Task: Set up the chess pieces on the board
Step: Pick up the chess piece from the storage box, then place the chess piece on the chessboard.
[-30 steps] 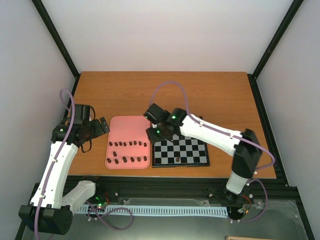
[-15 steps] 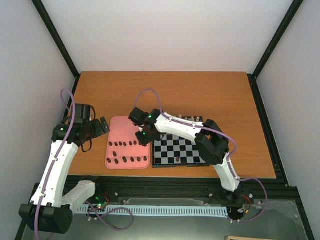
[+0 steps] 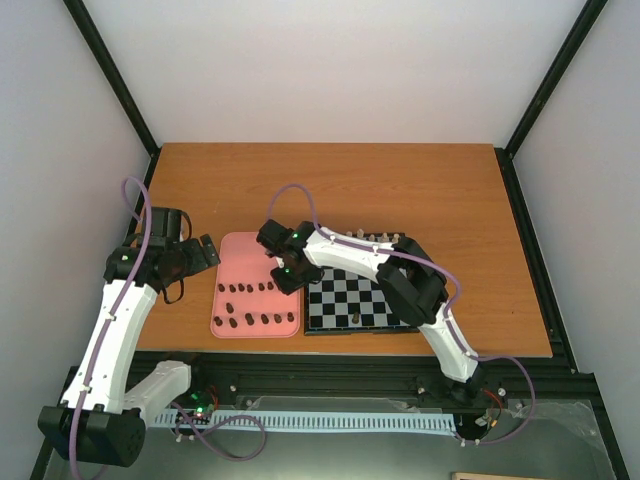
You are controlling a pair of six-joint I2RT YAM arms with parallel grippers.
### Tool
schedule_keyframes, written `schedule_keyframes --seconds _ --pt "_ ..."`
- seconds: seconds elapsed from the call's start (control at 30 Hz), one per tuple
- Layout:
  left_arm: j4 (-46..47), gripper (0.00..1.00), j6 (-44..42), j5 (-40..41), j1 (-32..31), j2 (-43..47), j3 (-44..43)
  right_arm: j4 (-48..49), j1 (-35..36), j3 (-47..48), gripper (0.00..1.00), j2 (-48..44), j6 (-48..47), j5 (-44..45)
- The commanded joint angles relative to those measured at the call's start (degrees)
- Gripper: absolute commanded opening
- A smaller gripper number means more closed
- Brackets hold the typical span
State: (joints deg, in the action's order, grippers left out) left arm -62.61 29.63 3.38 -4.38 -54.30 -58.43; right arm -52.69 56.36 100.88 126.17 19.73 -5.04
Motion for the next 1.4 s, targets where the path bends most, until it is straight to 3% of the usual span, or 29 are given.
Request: schedule_keyframes --seconds 0.0,0.23,0.37,0.53,0.9,1.17,1.37 --pt "0.3 1.00 -1.3 0.4 0.4 -0.3 -0.2 0.7 -0.5 1.5 0.31 1.2 -0.6 -0.5" --pt "0.1 1.00 -1.1 0.5 0.4 -0.3 0.0 0.7 -0.7 1.9 0.23 1.9 -1.0 -0.9" --pt "0.0 1.00 -0.8 0.6 0.4 0.0 0.2 0.7 -0.8 2.0 0.09 2.0 -1.1 -0.9" --pt "0.0 1.00 -0.6 0.7 0.4 0.1 0.3 0.6 -0.9 2.2 0.03 1.1 -1.4 -0.7" --pt "-0.2 1.00 -0.6 0.8 0.4 0.8 0.7 -1.1 -0.9 0.9 0.03 -10.4 -0.2 -2.0" --pt "0.4 1.00 -0.3 0.2 0.4 1.0 1.6 -2.2 -0.8 -11.3 0.03 -18.7 2.0 0.1" --pt "0.9 1.00 -0.4 -0.2 0.4 0.5 1.7 -0.4 0.3 -17.5 0.03 -20.0 4.0 3.8"
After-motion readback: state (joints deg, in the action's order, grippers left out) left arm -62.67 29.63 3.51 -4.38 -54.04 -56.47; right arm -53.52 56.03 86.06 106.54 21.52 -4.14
